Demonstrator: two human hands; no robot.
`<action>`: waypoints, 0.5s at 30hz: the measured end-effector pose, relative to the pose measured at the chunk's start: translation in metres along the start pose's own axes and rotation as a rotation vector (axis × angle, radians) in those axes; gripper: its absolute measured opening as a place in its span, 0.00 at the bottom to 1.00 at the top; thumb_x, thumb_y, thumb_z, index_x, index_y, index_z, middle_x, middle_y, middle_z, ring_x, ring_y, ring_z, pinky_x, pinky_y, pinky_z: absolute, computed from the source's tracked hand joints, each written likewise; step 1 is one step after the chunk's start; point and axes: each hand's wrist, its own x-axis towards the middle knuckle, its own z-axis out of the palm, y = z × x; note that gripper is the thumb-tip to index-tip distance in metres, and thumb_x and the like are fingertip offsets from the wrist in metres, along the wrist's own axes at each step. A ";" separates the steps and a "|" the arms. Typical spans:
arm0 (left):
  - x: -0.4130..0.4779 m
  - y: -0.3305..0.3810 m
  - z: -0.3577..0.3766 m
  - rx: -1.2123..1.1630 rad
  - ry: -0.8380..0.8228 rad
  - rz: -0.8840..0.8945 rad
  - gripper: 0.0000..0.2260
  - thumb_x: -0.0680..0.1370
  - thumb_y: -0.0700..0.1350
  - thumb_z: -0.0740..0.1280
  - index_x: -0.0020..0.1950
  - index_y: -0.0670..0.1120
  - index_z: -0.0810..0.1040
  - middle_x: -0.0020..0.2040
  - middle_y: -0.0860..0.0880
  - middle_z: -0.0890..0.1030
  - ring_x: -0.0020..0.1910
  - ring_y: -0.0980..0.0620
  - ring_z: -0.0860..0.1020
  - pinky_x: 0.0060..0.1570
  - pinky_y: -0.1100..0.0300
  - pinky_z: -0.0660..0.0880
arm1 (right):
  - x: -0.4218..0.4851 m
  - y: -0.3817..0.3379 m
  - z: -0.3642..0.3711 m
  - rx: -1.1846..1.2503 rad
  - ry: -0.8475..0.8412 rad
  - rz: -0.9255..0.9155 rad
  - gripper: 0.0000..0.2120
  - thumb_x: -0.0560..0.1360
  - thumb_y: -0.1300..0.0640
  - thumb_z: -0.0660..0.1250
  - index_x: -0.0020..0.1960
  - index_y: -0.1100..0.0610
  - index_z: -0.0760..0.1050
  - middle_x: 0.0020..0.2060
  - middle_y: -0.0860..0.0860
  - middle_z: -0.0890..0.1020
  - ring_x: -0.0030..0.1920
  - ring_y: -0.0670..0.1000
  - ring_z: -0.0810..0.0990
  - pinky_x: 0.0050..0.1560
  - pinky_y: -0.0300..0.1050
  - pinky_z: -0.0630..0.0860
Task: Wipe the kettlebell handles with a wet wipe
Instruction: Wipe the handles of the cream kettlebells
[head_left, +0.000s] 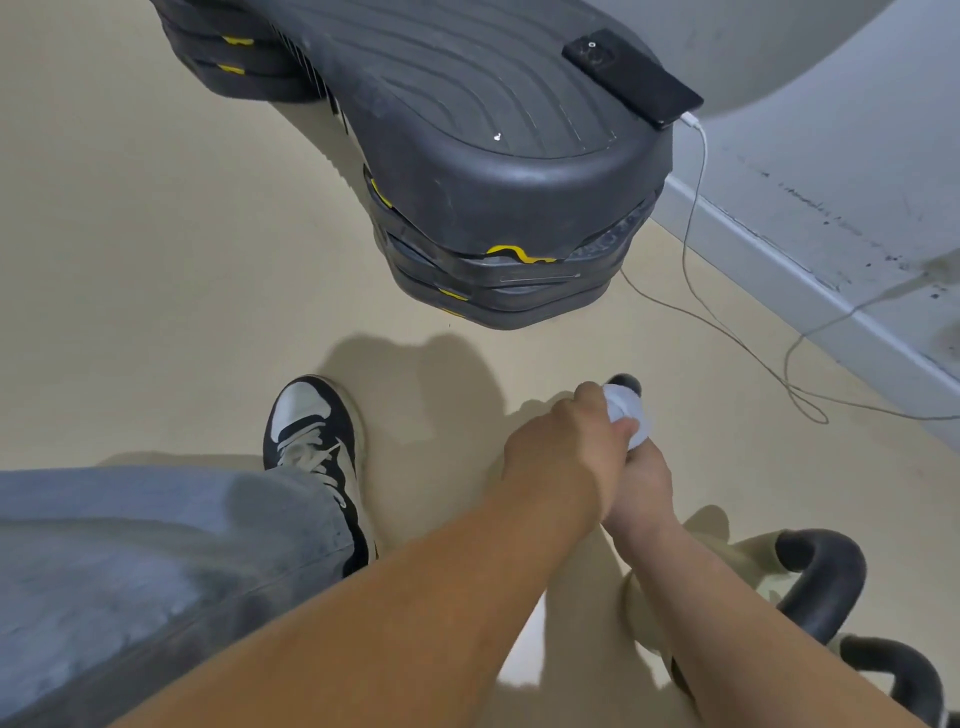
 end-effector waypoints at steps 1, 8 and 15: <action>-0.010 -0.007 0.006 0.012 0.080 0.056 0.16 0.84 0.55 0.55 0.68 0.47 0.64 0.56 0.48 0.75 0.52 0.45 0.79 0.42 0.55 0.68 | 0.001 0.001 0.001 0.004 0.002 -0.008 0.08 0.70 0.50 0.65 0.42 0.55 0.74 0.34 0.51 0.79 0.36 0.53 0.75 0.39 0.45 0.72; -0.077 -0.073 0.044 -0.153 0.170 0.149 0.25 0.80 0.55 0.50 0.73 0.63 0.41 0.60 0.56 0.68 0.53 0.54 0.72 0.49 0.59 0.72 | 0.005 0.008 0.001 -0.042 0.026 -0.008 0.09 0.69 0.63 0.72 0.47 0.56 0.76 0.46 0.56 0.84 0.44 0.58 0.82 0.47 0.51 0.80; -0.028 -0.028 0.011 0.247 0.072 0.164 0.25 0.84 0.49 0.57 0.78 0.45 0.52 0.62 0.46 0.70 0.51 0.44 0.76 0.41 0.53 0.68 | 0.008 0.009 0.000 0.014 0.002 -0.023 0.13 0.70 0.55 0.70 0.51 0.59 0.75 0.40 0.57 0.82 0.38 0.57 0.75 0.40 0.46 0.74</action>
